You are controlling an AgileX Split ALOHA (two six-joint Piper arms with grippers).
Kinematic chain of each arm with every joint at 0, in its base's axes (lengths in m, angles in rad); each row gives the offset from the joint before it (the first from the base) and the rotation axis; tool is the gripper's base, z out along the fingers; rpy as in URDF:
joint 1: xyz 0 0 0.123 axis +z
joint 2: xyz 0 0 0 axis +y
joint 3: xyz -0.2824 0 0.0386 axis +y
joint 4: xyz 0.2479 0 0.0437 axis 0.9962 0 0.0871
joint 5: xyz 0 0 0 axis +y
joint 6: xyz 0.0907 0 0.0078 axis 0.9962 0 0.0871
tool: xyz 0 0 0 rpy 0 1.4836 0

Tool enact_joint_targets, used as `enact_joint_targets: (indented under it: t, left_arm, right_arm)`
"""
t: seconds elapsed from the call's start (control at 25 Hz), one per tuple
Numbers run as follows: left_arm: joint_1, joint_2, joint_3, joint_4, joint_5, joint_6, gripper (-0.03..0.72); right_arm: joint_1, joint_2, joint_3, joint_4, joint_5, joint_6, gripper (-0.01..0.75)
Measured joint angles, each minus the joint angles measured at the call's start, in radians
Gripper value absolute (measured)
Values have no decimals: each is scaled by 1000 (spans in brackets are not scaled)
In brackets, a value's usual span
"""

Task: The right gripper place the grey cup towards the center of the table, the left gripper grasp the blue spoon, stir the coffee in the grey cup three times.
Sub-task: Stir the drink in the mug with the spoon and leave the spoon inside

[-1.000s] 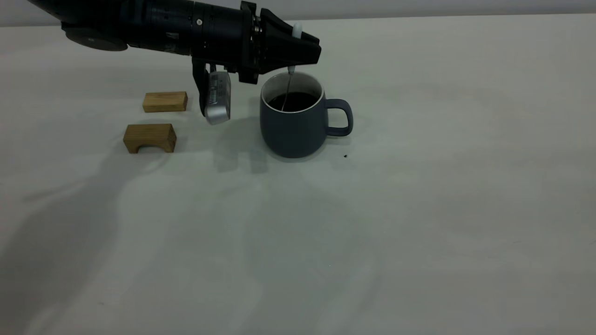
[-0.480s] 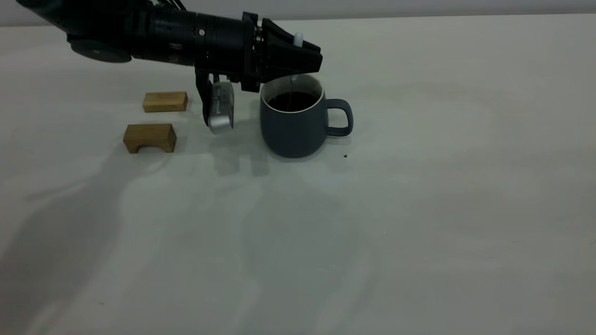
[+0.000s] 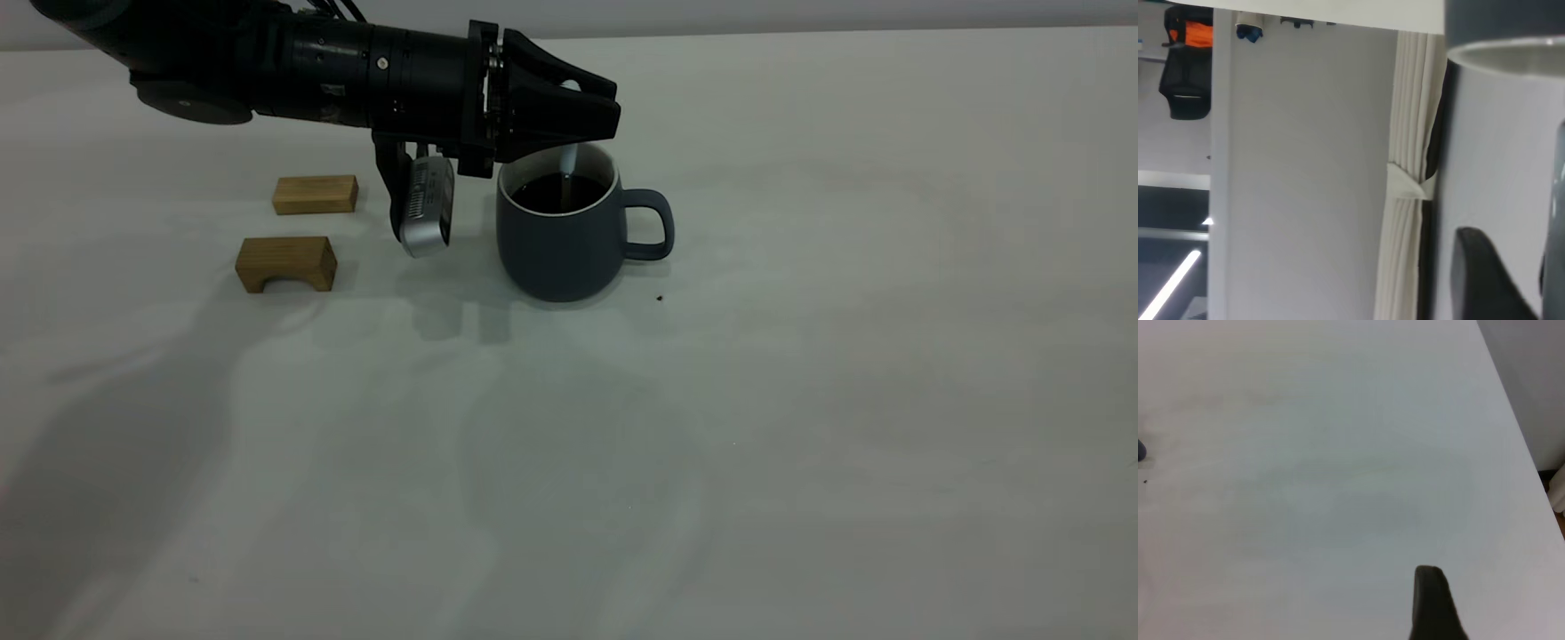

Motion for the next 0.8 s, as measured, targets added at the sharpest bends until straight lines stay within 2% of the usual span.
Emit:
enact_joint_targets:
  t: [0.16, 0.4, 0.64, 0.8]
  left_arm:
    - [0, 0, 0, -2, 29, 33, 404]
    - [2, 0, 0, -2, 41, 39, 439]
    - [20, -2, 0, -3, 41, 73, 517]
    - [22, -21, 0, -7, 41, 89, 528]
  right_arm:
    - [0, 0, 0, 0, 0, 0, 511]
    - [0, 0, 0, 0, 0, 0, 511]
    - [0, 0, 0, 0, 0, 0, 511]
    - [0, 0, 0, 0, 0, 0, 511]
